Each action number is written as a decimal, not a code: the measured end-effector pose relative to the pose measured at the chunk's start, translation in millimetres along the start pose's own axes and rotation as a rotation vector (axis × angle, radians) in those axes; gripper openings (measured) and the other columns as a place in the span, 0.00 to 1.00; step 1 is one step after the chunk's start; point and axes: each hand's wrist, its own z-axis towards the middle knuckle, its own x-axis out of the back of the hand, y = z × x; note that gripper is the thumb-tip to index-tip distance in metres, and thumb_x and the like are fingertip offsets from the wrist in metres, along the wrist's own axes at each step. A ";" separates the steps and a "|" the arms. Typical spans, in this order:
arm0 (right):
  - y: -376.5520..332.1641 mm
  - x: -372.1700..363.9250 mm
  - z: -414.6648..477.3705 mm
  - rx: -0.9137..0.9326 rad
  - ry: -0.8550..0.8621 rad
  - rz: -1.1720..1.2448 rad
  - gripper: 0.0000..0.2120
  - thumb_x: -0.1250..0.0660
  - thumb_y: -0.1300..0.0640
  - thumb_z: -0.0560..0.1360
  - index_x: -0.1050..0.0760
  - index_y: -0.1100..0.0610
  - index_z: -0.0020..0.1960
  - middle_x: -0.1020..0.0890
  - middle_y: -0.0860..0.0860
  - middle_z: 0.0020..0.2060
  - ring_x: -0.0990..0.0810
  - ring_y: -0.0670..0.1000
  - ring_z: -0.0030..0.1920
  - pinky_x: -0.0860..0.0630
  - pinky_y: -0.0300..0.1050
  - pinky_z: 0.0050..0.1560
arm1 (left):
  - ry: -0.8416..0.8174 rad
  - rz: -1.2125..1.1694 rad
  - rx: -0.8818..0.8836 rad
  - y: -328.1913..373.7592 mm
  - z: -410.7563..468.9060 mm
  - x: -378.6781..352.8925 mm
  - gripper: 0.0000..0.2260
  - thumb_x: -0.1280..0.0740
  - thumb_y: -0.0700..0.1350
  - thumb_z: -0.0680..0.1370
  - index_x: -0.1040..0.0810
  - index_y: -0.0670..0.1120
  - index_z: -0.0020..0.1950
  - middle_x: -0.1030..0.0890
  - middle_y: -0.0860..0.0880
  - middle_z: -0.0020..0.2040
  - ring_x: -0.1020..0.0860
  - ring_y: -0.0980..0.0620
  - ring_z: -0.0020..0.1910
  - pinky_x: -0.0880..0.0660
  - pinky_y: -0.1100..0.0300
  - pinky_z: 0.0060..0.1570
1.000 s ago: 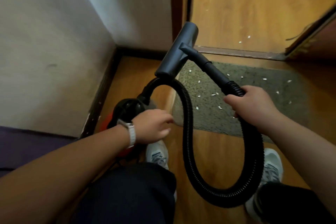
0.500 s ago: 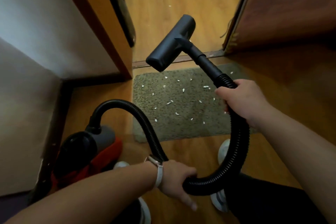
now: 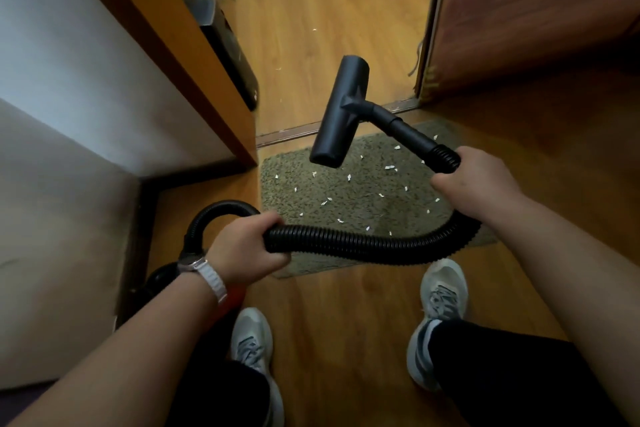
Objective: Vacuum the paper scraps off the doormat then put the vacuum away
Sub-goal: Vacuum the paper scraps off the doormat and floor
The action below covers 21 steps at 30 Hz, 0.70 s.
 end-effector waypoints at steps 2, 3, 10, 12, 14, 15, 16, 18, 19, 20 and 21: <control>-8.4 -6.2 3.8 -0.015 -0.009 -0.033 0.12 0.32 0.53 0.74 0.28 0.54 0.56 0.23 0.53 0.42 0.22 0.54 0.39 0.25 0.46 0.35 | 0.070 -0.075 0.032 2.2 -16.2 7.9 0.11 0.28 0.55 0.65 0.22 0.54 0.43 0.21 0.57 0.35 0.22 0.58 0.35 0.24 0.54 0.35; -14.0 -12.2 5.6 -0.019 -0.020 -0.064 0.13 0.32 0.53 0.75 0.29 0.54 0.57 0.23 0.53 0.41 0.22 0.54 0.38 0.26 0.46 0.34 | 0.024 -0.072 0.059 3.0 -24.5 10.6 0.12 0.27 0.58 0.65 0.22 0.54 0.44 0.21 0.58 0.35 0.22 0.60 0.36 0.23 0.56 0.36; -52.5 -72.2 12.4 -0.091 -0.156 -0.137 0.14 0.32 0.54 0.74 0.29 0.59 0.55 0.23 0.55 0.40 0.21 0.57 0.40 0.27 0.46 0.34 | -0.223 -0.129 0.219 -23.8 -33.5 28.0 0.17 0.25 0.65 0.64 0.20 0.55 0.41 0.19 0.55 0.34 0.21 0.59 0.33 0.21 0.57 0.36; -55.3 -86.9 14.8 -0.130 -0.223 -0.023 0.14 0.31 0.54 0.72 0.27 0.60 0.53 0.21 0.57 0.42 0.19 0.59 0.42 0.22 0.51 0.38 | -0.271 -0.075 0.186 -30.6 -25.3 24.6 0.17 0.26 0.66 0.64 0.21 0.54 0.40 0.19 0.54 0.34 0.21 0.59 0.33 0.22 0.56 0.36; -56.9 -98.9 16.3 -0.188 -0.290 0.187 0.10 0.32 0.57 0.73 0.26 0.60 0.51 0.20 0.59 0.40 0.18 0.60 0.39 0.19 0.57 0.43 | -0.295 -0.076 0.166 -38.7 -16.8 23.4 0.17 0.26 0.66 0.65 0.21 0.55 0.40 0.19 0.54 0.34 0.21 0.59 0.33 0.22 0.56 0.36; -58.0 -103.5 17.2 -0.223 -0.328 0.276 0.08 0.32 0.59 0.74 0.25 0.61 0.51 0.21 0.59 0.38 0.19 0.59 0.36 0.19 0.58 0.42 | -0.308 -0.092 0.159 -43.8 -13.6 23.2 0.17 0.26 0.66 0.65 0.21 0.55 0.40 0.19 0.54 0.34 0.22 0.59 0.33 0.22 0.57 0.35; -59.8 -107.2 17.2 -0.249 -0.355 0.322 0.08 0.33 0.60 0.75 0.25 0.63 0.51 0.22 0.59 0.37 0.21 0.58 0.34 0.21 0.56 0.40 | -0.331 -0.103 0.148 -48.3 -11.6 22.9 0.17 0.26 0.66 0.65 0.21 0.55 0.40 0.19 0.54 0.34 0.21 0.59 0.33 0.21 0.57 0.36; -64.9 -116.6 17.9 -0.249 -0.351 0.257 0.09 0.31 0.59 0.74 0.24 0.65 0.50 0.22 0.59 0.35 0.21 0.58 0.32 0.23 0.52 0.37 | -0.426 -0.113 0.129 -55.9 -11.5 20.3 0.17 0.27 0.66 0.65 0.22 0.55 0.41 0.19 0.55 0.35 0.21 0.59 0.34 0.21 0.56 0.37; -67.8 -122.5 18.7 -0.234 -0.336 0.185 0.10 0.30 0.57 0.74 0.24 0.65 0.48 0.20 0.59 0.35 0.20 0.58 0.32 0.23 0.51 0.37 | -0.489 -0.120 0.123 -60.3 -12.1 18.2 0.17 0.26 0.66 0.65 0.21 0.55 0.42 0.18 0.54 0.36 0.20 0.59 0.35 0.20 0.55 0.39; -70.9 -128.0 18.4 -0.212 -0.323 0.097 0.11 0.29 0.55 0.73 0.23 0.64 0.47 0.18 0.59 0.34 0.18 0.58 0.33 0.22 0.49 0.37 | -0.546 -0.139 0.122 -65.6 -13.0 16.0 0.18 0.26 0.66 0.64 0.20 0.54 0.42 0.18 0.54 0.37 0.20 0.58 0.36 0.20 0.54 0.40; -73.7 -133.4 18.8 -0.182 -0.307 -0.006 0.13 0.29 0.52 0.72 0.22 0.63 0.45 0.17 0.58 0.34 0.17 0.58 0.34 0.22 0.47 0.37 | -0.585 -0.177 0.129 -71.2 -14.3 14.3 0.20 0.26 0.66 0.64 0.19 0.53 0.43 0.17 0.53 0.38 0.19 0.56 0.37 0.20 0.52 0.41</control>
